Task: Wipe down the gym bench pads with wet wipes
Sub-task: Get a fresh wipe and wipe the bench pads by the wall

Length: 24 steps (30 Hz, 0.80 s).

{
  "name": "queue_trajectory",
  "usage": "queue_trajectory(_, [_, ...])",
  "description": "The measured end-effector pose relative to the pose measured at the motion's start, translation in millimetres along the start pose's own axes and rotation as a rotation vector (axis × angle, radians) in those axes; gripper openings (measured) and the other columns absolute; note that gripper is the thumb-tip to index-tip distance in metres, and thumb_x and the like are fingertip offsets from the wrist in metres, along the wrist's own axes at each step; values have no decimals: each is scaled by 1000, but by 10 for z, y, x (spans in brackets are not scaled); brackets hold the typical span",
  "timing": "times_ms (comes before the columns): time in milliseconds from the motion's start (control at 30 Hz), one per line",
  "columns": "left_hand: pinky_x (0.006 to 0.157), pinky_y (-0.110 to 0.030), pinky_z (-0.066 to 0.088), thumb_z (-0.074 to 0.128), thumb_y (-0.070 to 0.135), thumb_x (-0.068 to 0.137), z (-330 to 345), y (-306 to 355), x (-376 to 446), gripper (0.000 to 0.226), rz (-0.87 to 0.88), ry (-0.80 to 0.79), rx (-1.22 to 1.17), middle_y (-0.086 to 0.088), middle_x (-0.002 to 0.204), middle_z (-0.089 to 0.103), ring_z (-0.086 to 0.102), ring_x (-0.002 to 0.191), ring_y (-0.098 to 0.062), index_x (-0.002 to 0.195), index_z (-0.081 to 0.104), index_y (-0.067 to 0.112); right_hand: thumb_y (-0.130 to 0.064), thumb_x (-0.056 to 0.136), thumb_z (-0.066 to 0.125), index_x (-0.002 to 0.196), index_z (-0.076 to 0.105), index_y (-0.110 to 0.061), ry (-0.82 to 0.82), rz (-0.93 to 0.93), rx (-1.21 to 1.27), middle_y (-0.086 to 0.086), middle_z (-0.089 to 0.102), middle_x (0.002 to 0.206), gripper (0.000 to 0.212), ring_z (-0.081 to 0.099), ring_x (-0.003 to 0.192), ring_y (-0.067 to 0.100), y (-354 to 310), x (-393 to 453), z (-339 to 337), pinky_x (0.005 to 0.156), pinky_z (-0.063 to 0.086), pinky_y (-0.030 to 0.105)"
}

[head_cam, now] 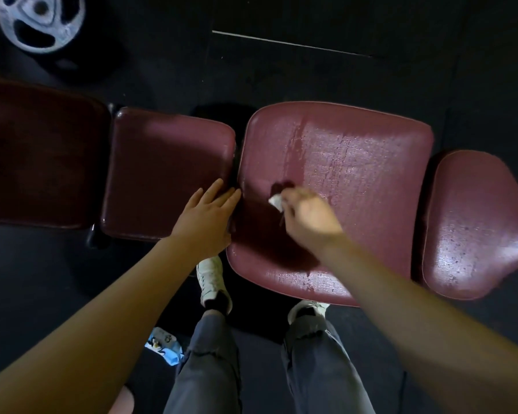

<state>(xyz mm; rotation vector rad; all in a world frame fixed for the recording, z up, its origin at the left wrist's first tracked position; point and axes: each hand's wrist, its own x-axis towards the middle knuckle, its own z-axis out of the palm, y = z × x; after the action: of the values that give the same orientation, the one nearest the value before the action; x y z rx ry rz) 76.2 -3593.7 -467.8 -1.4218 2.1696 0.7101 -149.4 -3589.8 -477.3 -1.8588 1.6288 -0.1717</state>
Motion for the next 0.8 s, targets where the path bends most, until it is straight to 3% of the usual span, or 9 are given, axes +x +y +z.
queue_trajectory(67, [122,-43,-1,57,46,92,-4,2,-4,91,-1,-11,-5,7,166,7,-12,152,-20,159,0,22,-13,91,53,91,66,-14,-13,-42,83,10,63,89,13,60,84,31,-57,-413,131,74,50,40])
queue_trajectory(167, [122,-44,-3,58,49,90,-8,12,-8,95,-4,-25,-3,6,167,5,-15,152,-19,158,-2,22,-5,85,59,85,66,-7,-76,-221,75,9,61,79,8,58,73,30,-38,-866,258,65,51,43])
queue_trajectory(267, [122,-44,-4,59,45,89,-4,22,-12,96,-10,-16,-23,6,167,5,-16,152,-19,159,-2,22,0,75,63,88,66,-9,-276,-460,-9,6,61,80,16,56,70,25,35,-983,191,61,50,37])
queue_trajectory(367, [123,-44,-4,58,40,88,5,37,-18,94,-13,-3,-35,6,166,7,-15,152,-19,159,-1,22,-9,80,57,90,65,-14,-444,-758,-223,1,62,84,14,56,71,20,103,-700,12,62,45,30])
queue_trajectory(467, [123,-45,-4,58,38,88,22,31,-5,94,-19,4,-34,5,166,7,-16,152,-19,159,0,21,-11,86,59,90,70,-18,-238,-538,-218,4,69,88,15,63,78,25,254,11,-267,65,46,27])
queue_trajectory(567, [123,-45,-4,60,38,86,41,26,0,96,-29,5,-29,6,166,8,-16,152,-19,159,0,21,-7,90,50,96,63,-2,94,-324,-266,22,63,95,16,57,90,40,432,735,-536,78,44,45])
queue_trajectory(667, [124,-45,-3,63,37,85,54,49,-3,98,-40,15,-25,6,166,9,-14,152,-19,159,1,21,-6,92,42,105,56,0,344,-19,-197,20,58,106,20,53,97,39,421,1070,-580,81,43,48])
queue_trajectory(733, [124,-46,-3,62,37,86,52,63,-9,96,-44,20,-32,6,166,9,-14,152,-19,159,1,20,-5,92,41,106,54,-1,420,141,-132,19,58,107,19,54,95,38,315,1012,-475,78,44,47])
queue_trajectory(800, [123,-47,-2,62,36,87,25,85,-11,94,-58,13,-51,5,166,10,-13,152,-19,159,3,20,-5,91,43,104,55,0,400,184,-97,21,59,103,18,55,91,41,268,693,-278,74,43,47])
